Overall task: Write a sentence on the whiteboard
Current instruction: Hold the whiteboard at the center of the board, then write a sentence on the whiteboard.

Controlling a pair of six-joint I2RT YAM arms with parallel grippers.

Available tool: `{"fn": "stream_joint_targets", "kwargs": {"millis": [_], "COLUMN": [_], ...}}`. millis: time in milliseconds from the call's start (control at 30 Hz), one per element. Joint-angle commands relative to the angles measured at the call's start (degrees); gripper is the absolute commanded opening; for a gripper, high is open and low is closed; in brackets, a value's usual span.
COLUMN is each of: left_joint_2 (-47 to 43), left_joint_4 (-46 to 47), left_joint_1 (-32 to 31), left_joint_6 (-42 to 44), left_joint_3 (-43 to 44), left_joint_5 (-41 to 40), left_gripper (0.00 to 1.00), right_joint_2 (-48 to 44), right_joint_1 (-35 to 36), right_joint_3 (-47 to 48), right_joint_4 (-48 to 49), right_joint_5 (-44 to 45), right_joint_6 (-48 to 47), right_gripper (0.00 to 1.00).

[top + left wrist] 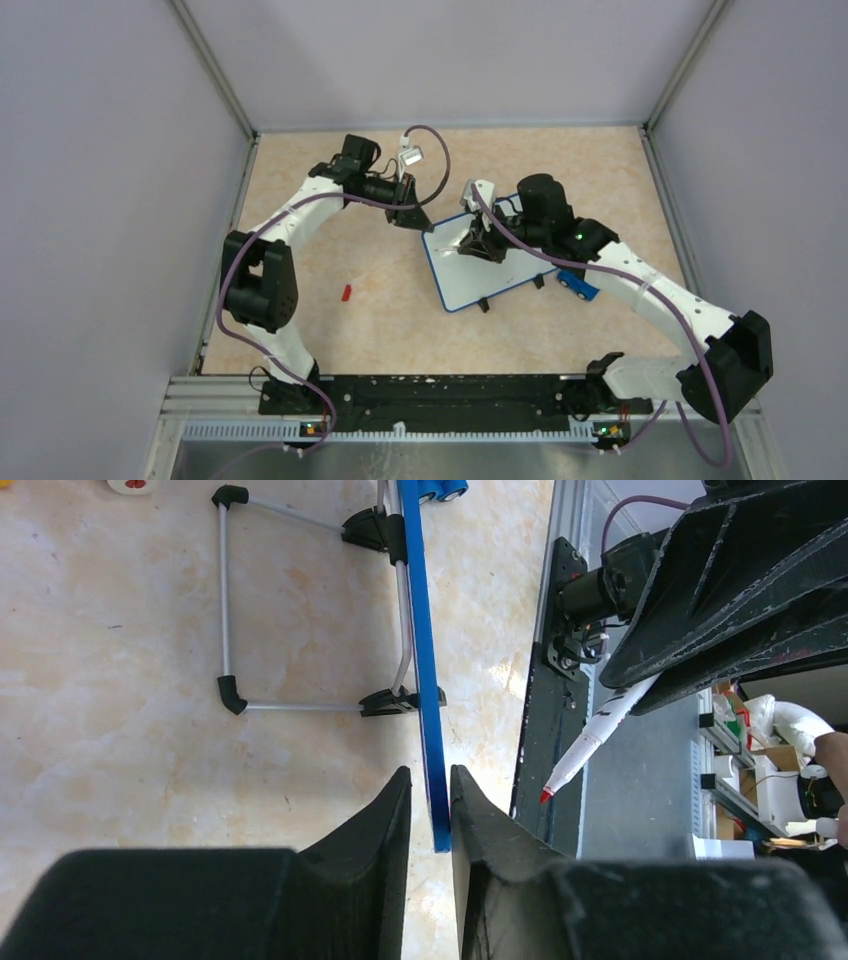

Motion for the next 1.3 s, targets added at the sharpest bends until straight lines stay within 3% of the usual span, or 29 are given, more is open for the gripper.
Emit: {"fn": "stream_joint_targets", "kwargs": {"millis": [0, 267, 1267], "left_joint_2": [-1.8, -5.7, -5.0], "left_joint_4": [-1.2, 2.2, 2.7], "left_joint_1": [0.1, 1.2, 1.2], "left_joint_6": [1.0, -0.8, -1.1], "left_joint_3": [1.4, -2.4, -2.9], "left_joint_5": [1.7, 2.4, 3.6], "left_gripper": [0.26, 0.25, 0.04], "right_joint_2": [-1.2, 1.0, 7.1], "right_joint_1": [0.7, 0.7, 2.1], "right_joint_3": [1.2, 3.9, 9.1], "right_joint_4": [2.1, 2.1, 1.5], "right_joint_5": [-0.4, 2.0, 5.0], "right_joint_6": [-0.4, 0.9, 1.4], "right_gripper": [0.0, 0.0, 0.0]}}
